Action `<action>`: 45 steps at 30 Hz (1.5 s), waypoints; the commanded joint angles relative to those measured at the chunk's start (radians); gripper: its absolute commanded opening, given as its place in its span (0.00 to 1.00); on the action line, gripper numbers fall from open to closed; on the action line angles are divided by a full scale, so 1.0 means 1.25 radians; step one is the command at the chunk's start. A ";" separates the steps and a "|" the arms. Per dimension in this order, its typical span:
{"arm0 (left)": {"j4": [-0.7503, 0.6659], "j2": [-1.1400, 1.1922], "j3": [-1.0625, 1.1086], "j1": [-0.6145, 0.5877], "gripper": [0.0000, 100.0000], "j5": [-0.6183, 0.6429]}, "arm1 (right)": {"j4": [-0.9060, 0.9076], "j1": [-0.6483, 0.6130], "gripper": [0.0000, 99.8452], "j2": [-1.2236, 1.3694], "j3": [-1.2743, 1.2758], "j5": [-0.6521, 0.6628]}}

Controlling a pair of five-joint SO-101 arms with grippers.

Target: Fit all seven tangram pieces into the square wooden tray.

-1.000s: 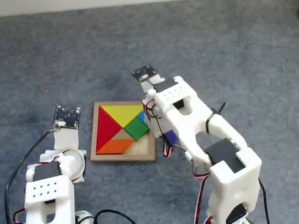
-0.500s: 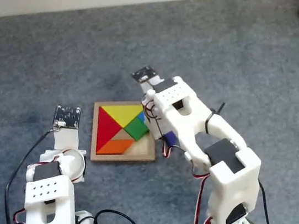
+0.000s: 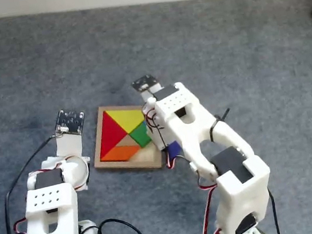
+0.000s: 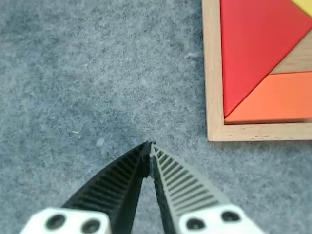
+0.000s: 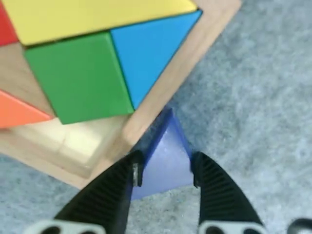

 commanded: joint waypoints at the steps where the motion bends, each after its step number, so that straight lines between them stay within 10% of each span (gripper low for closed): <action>1: -0.014 -0.014 -0.006 -0.008 0.03 0.002 | 0.012 0.021 0.11 -0.014 -0.012 -0.002; 45: -0.014 -0.014 -0.006 -0.008 0.03 0.002 | -0.220 0.018 0.22 -0.279 0.303 -0.381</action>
